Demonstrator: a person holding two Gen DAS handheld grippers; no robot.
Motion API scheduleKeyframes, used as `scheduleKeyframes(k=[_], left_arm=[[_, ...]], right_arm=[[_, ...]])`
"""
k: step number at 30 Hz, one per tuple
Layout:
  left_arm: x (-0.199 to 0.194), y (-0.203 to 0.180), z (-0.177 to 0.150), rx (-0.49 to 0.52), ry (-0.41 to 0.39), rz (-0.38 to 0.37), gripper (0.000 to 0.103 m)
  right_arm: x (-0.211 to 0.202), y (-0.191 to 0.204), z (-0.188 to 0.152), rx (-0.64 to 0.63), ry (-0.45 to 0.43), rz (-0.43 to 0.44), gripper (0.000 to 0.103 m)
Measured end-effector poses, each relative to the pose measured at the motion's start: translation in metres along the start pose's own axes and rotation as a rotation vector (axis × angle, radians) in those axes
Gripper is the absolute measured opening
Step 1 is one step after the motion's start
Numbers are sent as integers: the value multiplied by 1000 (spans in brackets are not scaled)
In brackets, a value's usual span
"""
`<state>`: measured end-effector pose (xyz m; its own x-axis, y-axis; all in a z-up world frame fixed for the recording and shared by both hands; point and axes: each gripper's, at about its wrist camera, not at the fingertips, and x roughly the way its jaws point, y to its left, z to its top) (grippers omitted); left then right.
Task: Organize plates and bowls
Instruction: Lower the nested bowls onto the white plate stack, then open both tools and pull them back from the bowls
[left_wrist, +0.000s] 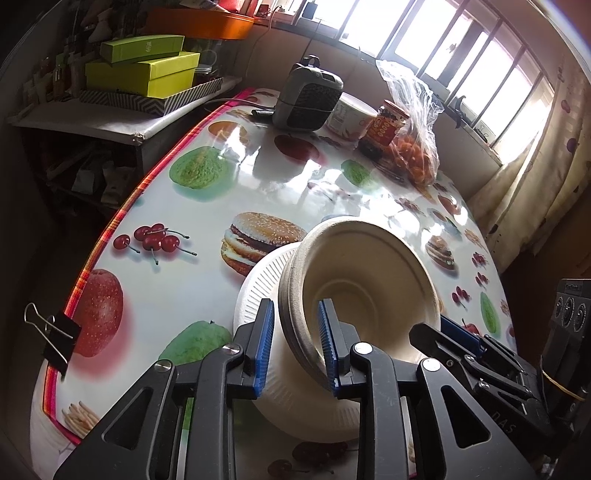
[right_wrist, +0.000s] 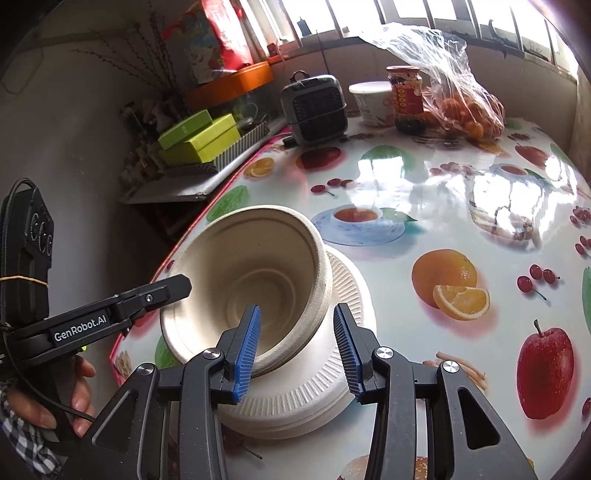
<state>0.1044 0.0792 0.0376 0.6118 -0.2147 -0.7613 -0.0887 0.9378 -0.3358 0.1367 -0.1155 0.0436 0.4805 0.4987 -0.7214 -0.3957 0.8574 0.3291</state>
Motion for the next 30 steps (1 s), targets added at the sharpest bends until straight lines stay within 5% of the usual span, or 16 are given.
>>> scheduleKeyframes(k=[16,30], left_arm=[[-7,-1,1,29,-28,12,43],[-30,-6,-15,103,-114,104,44]], right_arm=[[-7,3,0,-9,-18,-3,48],[-30,3,-17,-23,-83,-51,57]])
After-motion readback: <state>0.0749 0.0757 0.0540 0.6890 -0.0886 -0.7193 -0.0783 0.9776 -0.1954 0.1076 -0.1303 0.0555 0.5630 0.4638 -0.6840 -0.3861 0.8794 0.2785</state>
